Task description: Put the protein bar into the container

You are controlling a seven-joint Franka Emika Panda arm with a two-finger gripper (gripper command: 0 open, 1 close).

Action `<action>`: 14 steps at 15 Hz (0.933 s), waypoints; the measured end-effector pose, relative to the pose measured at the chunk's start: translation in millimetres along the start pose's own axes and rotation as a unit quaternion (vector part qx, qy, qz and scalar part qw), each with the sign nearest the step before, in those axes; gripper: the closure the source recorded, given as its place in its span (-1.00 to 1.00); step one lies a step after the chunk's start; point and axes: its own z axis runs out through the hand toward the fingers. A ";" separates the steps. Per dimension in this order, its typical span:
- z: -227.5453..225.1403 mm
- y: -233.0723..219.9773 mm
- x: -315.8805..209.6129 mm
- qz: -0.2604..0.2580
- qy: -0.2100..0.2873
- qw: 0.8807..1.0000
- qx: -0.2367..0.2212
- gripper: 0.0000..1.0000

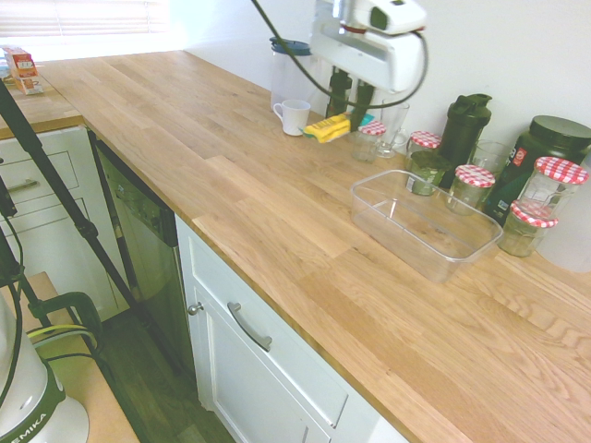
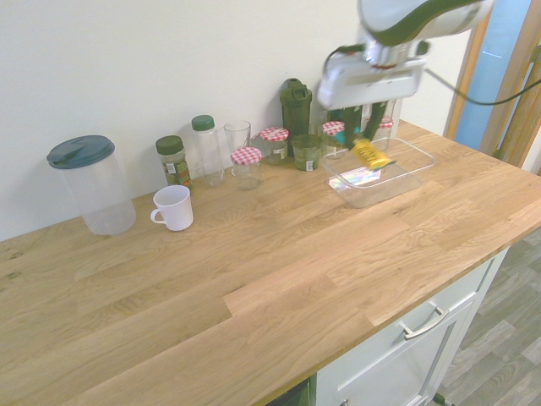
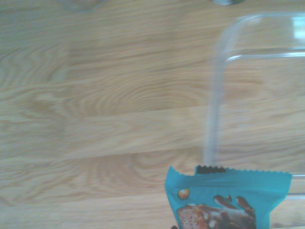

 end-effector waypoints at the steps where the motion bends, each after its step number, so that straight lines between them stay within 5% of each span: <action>1: 7.7 17.0 20.3 0.008 -0.007 1.000 -0.002 1.00; 9: 94.1 48.2 92.4 0.029 -0.041 0.999 -0.021 1.00; 10: 99.8 45.4 93.6 0.028 -0.040 0.999 -0.022 -1.00; 14: 118.1 37.3 97.7 0.032 -0.034 0.999 -0.024 -1.00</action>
